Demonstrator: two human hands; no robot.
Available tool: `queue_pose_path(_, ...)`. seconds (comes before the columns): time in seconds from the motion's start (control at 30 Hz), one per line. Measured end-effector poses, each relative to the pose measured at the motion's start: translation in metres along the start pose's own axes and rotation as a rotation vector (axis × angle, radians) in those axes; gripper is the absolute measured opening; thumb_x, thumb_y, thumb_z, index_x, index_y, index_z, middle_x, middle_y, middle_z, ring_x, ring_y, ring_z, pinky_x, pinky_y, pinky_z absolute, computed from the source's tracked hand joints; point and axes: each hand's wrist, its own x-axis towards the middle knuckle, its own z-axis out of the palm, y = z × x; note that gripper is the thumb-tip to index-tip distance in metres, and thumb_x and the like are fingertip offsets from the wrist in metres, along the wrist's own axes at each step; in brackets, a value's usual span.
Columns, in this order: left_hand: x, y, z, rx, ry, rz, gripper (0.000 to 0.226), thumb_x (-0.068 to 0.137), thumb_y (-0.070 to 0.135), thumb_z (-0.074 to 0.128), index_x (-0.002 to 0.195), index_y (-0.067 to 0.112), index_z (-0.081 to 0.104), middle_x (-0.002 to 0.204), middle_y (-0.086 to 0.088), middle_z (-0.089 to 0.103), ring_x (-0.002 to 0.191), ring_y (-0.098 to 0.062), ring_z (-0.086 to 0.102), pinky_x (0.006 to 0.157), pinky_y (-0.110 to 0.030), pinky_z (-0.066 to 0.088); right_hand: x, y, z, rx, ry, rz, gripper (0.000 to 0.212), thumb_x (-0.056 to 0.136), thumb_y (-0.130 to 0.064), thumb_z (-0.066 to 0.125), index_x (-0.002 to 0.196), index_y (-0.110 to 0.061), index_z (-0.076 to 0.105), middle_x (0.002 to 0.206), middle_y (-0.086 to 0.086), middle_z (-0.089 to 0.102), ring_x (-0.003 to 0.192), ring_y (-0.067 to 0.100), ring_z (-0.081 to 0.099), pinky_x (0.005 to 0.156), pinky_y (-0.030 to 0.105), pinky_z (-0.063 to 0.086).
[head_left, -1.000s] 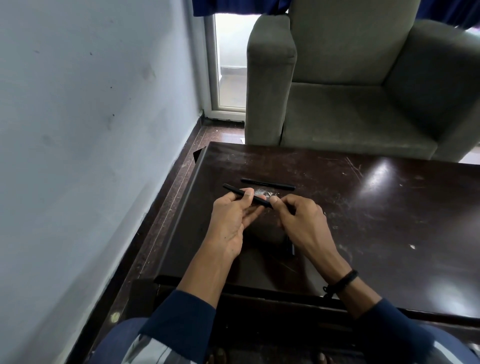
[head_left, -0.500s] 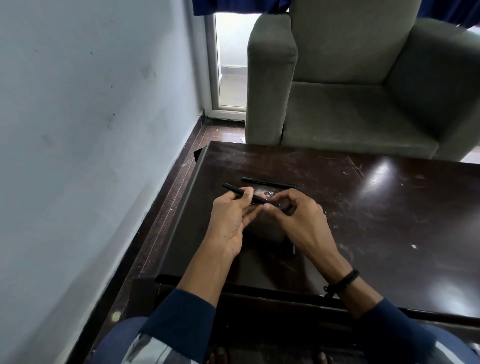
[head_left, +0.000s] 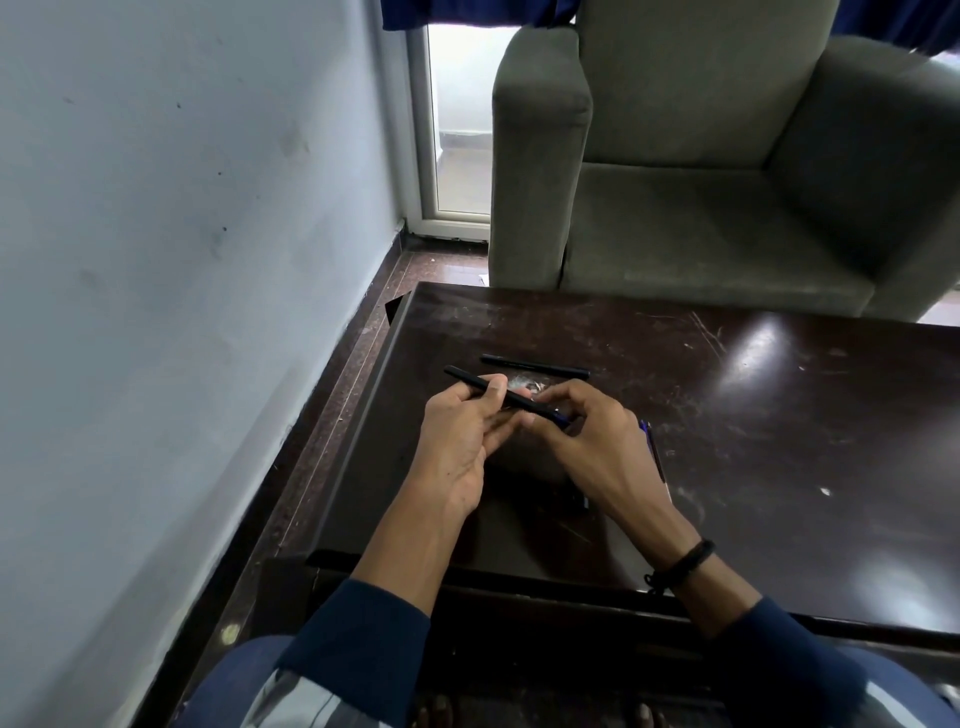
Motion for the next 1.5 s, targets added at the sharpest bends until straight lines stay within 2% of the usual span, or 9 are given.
queue_pose_path(0.17,0.000,-0.002,0.001,0.003,-0.008,0.003,0.018,0.099,0.007,0.061,0.110,-0.006,0.067,0.109,-0.022,0.074,0.097,-0.029,0.076,0.076,-0.028,0.062,0.001,0.001,0.002,-0.009,0.053,-0.009,0.007,0.093,-0.031,0.073,0.094,-0.026,0.068,0.077,-0.013,0.066,0.071,0.005,0.061,0.065,0.034,0.053)
queue_pose_path(0.53,0.002,-0.002,-0.001,0.018,-0.003,0.012,0.019,0.099,0.008,0.062,0.111,-0.006,0.067,0.110,-0.024,0.073,0.098,-0.028,0.075,0.077,-0.028,0.061,0.003,0.000,0.003,-0.054,-0.001,0.053,0.021,0.098,-0.046,0.061,0.086,-0.029,0.065,0.067,-0.008,0.069,0.059,0.013,0.065,0.063,0.042,0.057)
queue_pose_path(0.77,0.003,-0.001,-0.002,0.006,0.015,0.017,0.017,0.099,0.007,0.062,0.110,-0.005,0.067,0.110,-0.025,0.073,0.098,-0.029,0.075,0.077,-0.029,0.061,0.002,-0.002,0.002,-0.010,0.024,0.051,0.015,0.093,-0.044,0.070,0.096,-0.030,0.067,0.075,-0.007,0.071,0.068,0.011,0.066,0.063,0.035,0.054)
queue_pose_path(0.87,0.004,-0.002,-0.002,0.001,0.010,0.014,0.016,0.099,0.007,0.062,0.109,-0.004,0.067,0.110,-0.025,0.073,0.096,-0.028,0.076,0.076,-0.028,0.061,0.003,-0.002,0.001,0.020,0.023,0.069,0.012,0.093,-0.039,0.072,0.090,-0.028,0.067,0.069,-0.006,0.071,0.062,0.008,0.063,0.063,0.033,0.053)
queue_pose_path(1.0,0.002,-0.003,-0.001,-0.004,-0.012,0.022,0.017,0.099,0.007,0.062,0.110,-0.005,0.066,0.109,-0.024,0.074,0.098,-0.027,0.075,0.077,-0.029,0.061,0.003,-0.004,-0.005,0.271,-0.047,0.174,0.014,0.096,-0.032,0.071,0.086,-0.023,0.071,0.063,0.001,0.071,0.058,0.012,0.062,0.062,0.036,0.053)
queue_pose_path(1.07,0.001,-0.003,0.000,-0.049,-0.020,0.013,0.020,0.099,0.007,0.061,0.113,-0.006,0.065,0.109,-0.023,0.074,0.100,-0.027,0.075,0.078,-0.029,0.061,0.003,-0.004,-0.007,0.494,-0.062,0.235,0.011,0.094,-0.025,0.074,0.092,-0.014,0.073,0.064,0.003,0.071,0.059,0.015,0.064,0.060,0.030,0.052)
queue_pose_path(1.2,-0.001,-0.004,0.002,-0.160,-0.024,-0.060,0.024,0.096,0.007,0.064,0.116,-0.007,0.066,0.111,-0.022,0.074,0.099,-0.026,0.075,0.079,-0.028,0.062,0.004,-0.005,-0.012,0.861,-0.080,0.298,0.015,0.089,-0.009,0.076,0.103,-0.005,0.075,0.081,0.010,0.076,0.071,0.017,0.070,0.067,0.022,0.055)
queue_pose_path(1.4,-0.002,-0.002,0.002,-0.205,-0.093,-0.095,0.024,0.094,0.005,0.066,0.116,-0.006,0.068,0.108,-0.020,0.075,0.097,-0.026,0.076,0.083,-0.027,0.062,0.006,-0.006,-0.014,1.083,-0.020,0.326,0.013,0.090,-0.004,0.070,0.100,-0.005,0.077,0.081,0.010,0.075,0.073,0.014,0.070,0.074,0.021,0.056)
queue_pose_path(1.5,-0.005,0.000,0.002,-0.153,-0.136,-0.105,0.017,0.095,0.009,0.066,0.109,0.002,0.072,0.104,-0.017,0.077,0.093,-0.023,0.076,0.083,-0.026,0.061,0.006,-0.008,-0.015,1.181,0.035,0.356,0.011,0.094,-0.008,0.067,0.100,-0.005,0.076,0.078,0.007,0.073,0.067,0.011,0.067,0.067,0.018,0.057)
